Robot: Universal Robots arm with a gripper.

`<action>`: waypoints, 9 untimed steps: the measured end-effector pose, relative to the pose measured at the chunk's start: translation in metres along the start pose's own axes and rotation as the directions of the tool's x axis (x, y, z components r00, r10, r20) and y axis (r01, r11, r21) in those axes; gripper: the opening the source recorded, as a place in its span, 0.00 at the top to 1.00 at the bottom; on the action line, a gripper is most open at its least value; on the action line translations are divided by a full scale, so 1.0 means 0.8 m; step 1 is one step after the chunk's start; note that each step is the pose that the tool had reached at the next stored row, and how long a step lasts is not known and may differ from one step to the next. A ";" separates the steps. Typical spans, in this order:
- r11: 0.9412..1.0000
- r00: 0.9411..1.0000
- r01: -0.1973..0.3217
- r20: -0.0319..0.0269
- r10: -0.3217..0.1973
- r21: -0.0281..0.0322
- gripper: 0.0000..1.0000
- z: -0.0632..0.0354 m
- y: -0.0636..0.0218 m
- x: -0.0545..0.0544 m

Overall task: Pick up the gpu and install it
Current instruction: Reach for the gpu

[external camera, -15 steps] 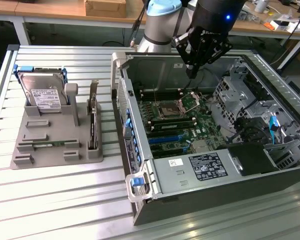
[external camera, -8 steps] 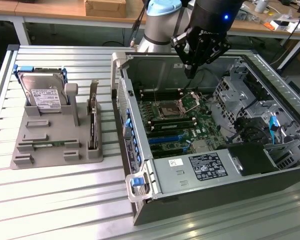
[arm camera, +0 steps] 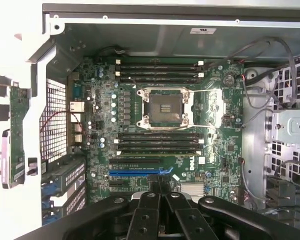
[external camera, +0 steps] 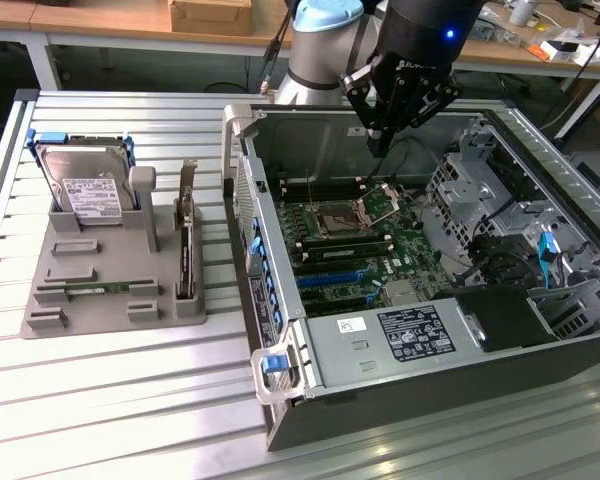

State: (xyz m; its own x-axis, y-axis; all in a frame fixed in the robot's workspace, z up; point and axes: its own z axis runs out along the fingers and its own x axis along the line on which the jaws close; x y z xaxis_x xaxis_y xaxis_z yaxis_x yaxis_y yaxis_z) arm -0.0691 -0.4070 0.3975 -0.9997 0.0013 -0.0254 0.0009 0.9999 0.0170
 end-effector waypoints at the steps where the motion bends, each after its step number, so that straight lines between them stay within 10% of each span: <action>1: 1.000 1.000 0.000 0.000 0.000 0.000 0.89 0.000 0.000 0.000; 9: 1.000 1.000 0.000 0.000 0.000 0.000 0.89 0.000 0.000 0.005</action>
State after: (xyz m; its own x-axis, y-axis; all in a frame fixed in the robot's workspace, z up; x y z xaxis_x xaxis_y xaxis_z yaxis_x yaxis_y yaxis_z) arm -0.0728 -0.4070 0.3975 -0.9997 0.0013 -0.0254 0.0009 0.9999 0.0167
